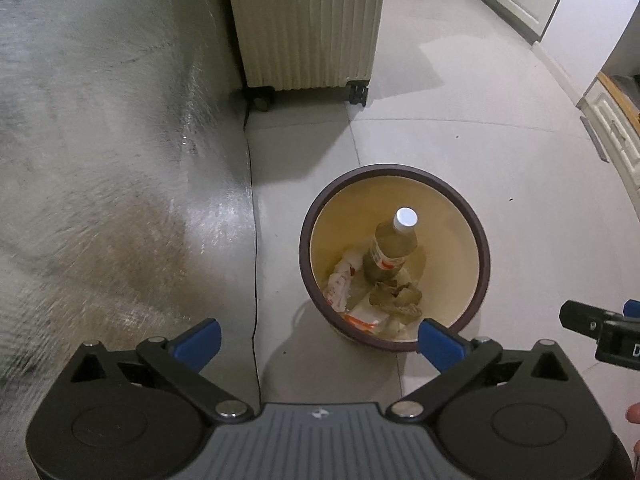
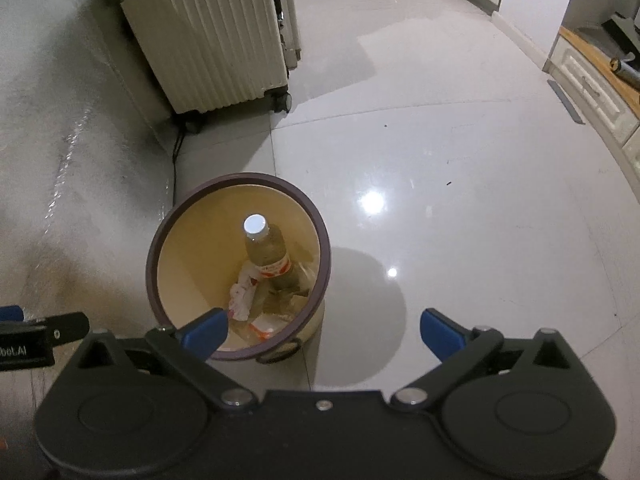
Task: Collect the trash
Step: 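Raise both open tools from the bin and move them back over the table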
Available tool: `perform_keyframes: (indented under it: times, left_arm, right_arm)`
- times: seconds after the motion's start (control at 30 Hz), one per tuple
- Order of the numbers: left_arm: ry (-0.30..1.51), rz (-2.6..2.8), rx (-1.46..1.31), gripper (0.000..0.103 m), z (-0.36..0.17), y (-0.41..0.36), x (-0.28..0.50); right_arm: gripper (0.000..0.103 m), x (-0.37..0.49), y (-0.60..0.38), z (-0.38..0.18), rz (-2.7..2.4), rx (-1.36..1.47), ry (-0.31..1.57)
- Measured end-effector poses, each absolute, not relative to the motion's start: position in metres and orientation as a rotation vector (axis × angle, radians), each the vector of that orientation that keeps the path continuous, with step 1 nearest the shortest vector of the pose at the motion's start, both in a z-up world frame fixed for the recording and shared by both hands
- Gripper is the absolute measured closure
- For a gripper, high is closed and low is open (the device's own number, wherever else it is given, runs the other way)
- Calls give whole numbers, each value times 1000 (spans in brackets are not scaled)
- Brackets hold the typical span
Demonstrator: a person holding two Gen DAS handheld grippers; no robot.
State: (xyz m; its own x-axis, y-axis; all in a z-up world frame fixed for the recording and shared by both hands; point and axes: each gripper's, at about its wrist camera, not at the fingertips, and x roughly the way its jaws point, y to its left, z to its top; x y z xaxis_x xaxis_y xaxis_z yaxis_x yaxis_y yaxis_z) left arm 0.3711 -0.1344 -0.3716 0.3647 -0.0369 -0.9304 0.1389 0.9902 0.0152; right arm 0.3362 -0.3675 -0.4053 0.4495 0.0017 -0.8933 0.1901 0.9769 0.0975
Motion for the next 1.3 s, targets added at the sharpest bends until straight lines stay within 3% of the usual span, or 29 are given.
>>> perform_keyframes:
  times: [0.43, 1.3]
  left_arm:
    - [1042, -146, 62, 0, -285, -132, 302]
    - [511, -176, 19, 0, -39, -93, 161]
  right_arm:
    - [0, 268, -365, -315, -104, 191, 928]
    - [0, 147, -332, -97, -76, 113, 448]
